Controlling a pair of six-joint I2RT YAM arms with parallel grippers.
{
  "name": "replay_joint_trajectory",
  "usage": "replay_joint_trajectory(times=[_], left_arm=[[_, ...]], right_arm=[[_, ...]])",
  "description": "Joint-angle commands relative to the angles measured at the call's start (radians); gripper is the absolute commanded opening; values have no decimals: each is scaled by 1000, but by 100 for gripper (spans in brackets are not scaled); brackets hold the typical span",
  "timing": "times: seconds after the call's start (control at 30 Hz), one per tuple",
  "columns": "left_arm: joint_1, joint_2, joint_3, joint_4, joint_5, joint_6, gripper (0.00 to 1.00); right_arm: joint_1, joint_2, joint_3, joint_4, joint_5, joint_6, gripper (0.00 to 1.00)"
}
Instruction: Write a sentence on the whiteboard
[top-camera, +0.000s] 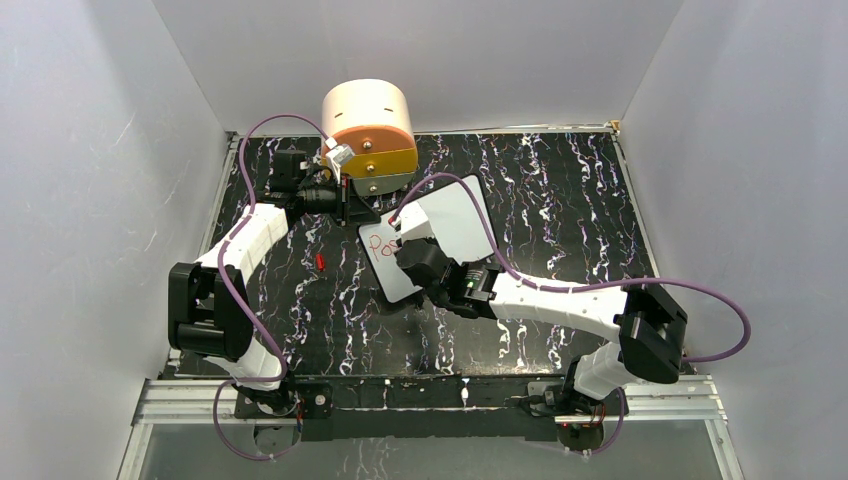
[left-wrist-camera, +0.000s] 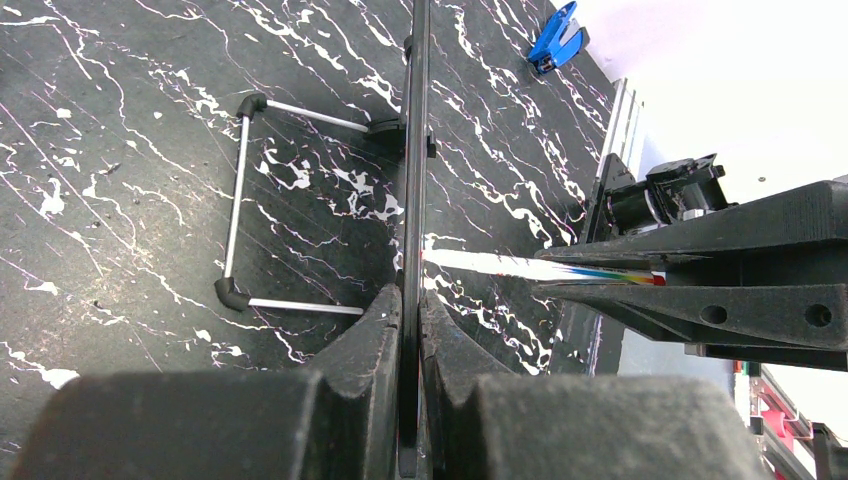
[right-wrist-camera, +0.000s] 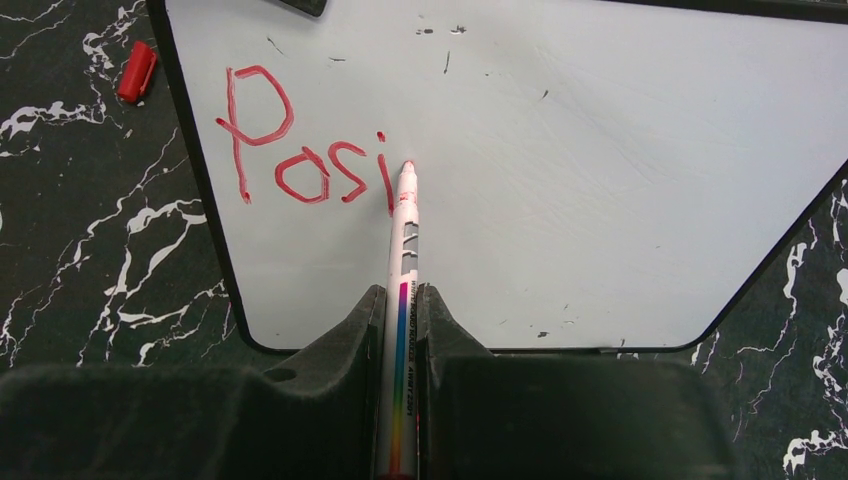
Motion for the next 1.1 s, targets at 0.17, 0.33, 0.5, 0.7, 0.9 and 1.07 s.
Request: replay_joint_trajectory(times=[0.17, 0.33, 0.5, 0.7, 0.9, 1.07], left_arm=[[-8, 15, -21, -55, -55, 22, 0], [-8, 15, -22, -55, -54, 22, 0], [-8, 15, -21, -55, -56, 23, 0], [-8, 15, -20, -53, -57, 23, 0], [-8, 19, -21, -55, -58, 22, 0], [-8, 18, -20, -55, -59, 22, 0]], right_arm=[[-10, -12, 1, 68, -7, -17, 0], [-15, -6, 4, 41, 7, -5, 0], [-21, -10, 4, 11, 57, 12, 0], [-23, -20, 0, 8, 70, 13, 0], [-23, -48, -15, 37, 34, 0, 0], [-24, -69, -23, 54, 17, -10, 0]])
